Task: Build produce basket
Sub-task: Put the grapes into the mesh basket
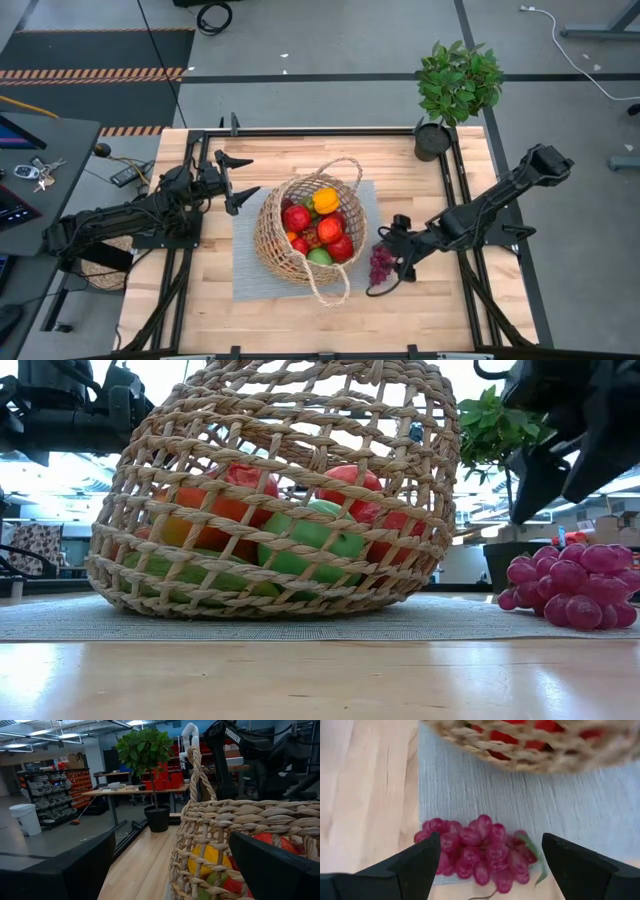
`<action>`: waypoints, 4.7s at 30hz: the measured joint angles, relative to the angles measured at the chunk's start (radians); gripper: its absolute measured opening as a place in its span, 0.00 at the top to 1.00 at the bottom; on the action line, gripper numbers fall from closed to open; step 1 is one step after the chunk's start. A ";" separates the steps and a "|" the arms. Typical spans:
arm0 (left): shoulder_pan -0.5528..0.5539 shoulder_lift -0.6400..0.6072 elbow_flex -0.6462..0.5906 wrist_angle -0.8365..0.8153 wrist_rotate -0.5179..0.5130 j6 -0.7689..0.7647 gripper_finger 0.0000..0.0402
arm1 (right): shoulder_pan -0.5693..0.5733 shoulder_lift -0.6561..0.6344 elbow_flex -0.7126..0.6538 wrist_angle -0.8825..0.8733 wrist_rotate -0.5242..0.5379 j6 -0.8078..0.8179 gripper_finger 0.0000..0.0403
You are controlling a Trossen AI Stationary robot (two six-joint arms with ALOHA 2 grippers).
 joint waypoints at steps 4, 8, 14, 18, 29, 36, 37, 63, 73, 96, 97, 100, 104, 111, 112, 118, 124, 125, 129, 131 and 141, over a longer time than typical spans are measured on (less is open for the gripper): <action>0.000 0.000 0.000 0.000 0.000 0.000 0.01 | -0.001 0.001 0.000 0.032 -0.020 -0.196 0.13; 0.000 0.000 0.000 0.000 0.000 0.000 0.01 | -0.007 0.002 0.000 0.033 -0.037 -0.345 0.13; 0.000 0.000 0.000 0.000 0.000 0.000 0.01 | -0.016 0.022 0.001 0.014 -0.093 -0.366 0.13; 0.000 0.000 0.000 0.000 0.000 0.000 0.01 | -0.016 0.090 0.001 0.020 -0.097 -0.461 0.13; 0.000 0.000 0.000 0.000 0.000 0.000 0.01 | -0.024 0.298 0.001 0.098 -0.095 -0.571 0.13; 0.000 0.000 0.000 0.000 0.000 0.000 0.01 | -0.044 0.308 0.002 0.125 -0.090 -0.563 0.13; 0.000 0.000 0.000 0.000 0.000 0.000 0.01 | -0.046 0.306 0.002 0.131 -0.090 -0.561 0.13; 0.000 0.000 0.000 0.000 0.000 0.000 0.01 | -0.068 0.310 0.001 0.159 -0.101 -0.427 0.33; 0.000 0.000 0.000 0.000 0.000 0.000 0.01 | -0.068 0.310 0.001 0.224 -0.101 -0.424 0.46; 0.000 0.000 0.000 0.000 0.000 0.000 0.01 | -0.051 0.308 0.000 0.524 -0.292 -0.295 0.49; 0.000 0.000 0.000 0.000 0.000 0.000 0.01 | -0.051 0.305 0.000 0.534 -0.324 -0.280 0.49; 0.000 0.000 0.000 0.000 0.000 0.000 0.01 | -0.061 0.276 0.000 0.555 -0.432 -0.234 0.49; 0.000 0.000 0.000 0.000 0.000 0.000 0.01 | -0.093 0.195 0.000 0.555 -0.577 -0.117 0.49; 0.000 0.000 0.000 0.000 0.000 0.000 0.01 | -0.177 0.010 0.000 0.557 -0.673 0.119 0.49; 0.000 0.000 0.000 0.000 0.000 0.000 0.01 | -0.194 -0.014 0.000 0.556 -0.671 0.154 0.49; 0.000 0.000 0.000 0.000 0.000 0.000 0.01 | -0.304 -0.138 0.000 0.589 -0.674 0.277 0.49; 0.000 0.000 0.000 0.000 0.000 0.000 0.01 | -0.348 -0.197 0.000 0.764 -0.775 0.272 0.49; 0.000 0.000 0.000 0.000 0.000 0.000 0.01 | -0.350 -0.198 0.000 0.795 -0.782 0.273 0.49; 0.000 0.000 0.000 0.000 0.000 0.000 0.01 | -0.355 -0.198 0.001 0.846 -0.791 0.277 0.49; 0.000 0.000 0.000 0.000 0.000 0.000 0.01 | -0.355 -0.198 0.001 0.847 -0.786 0.276 0.49; 0.000 0.000 0.000 0.000 0.000 0.000 0.01 | -0.343 -0.194 0.086 0.835 -0.613 0.166 0.50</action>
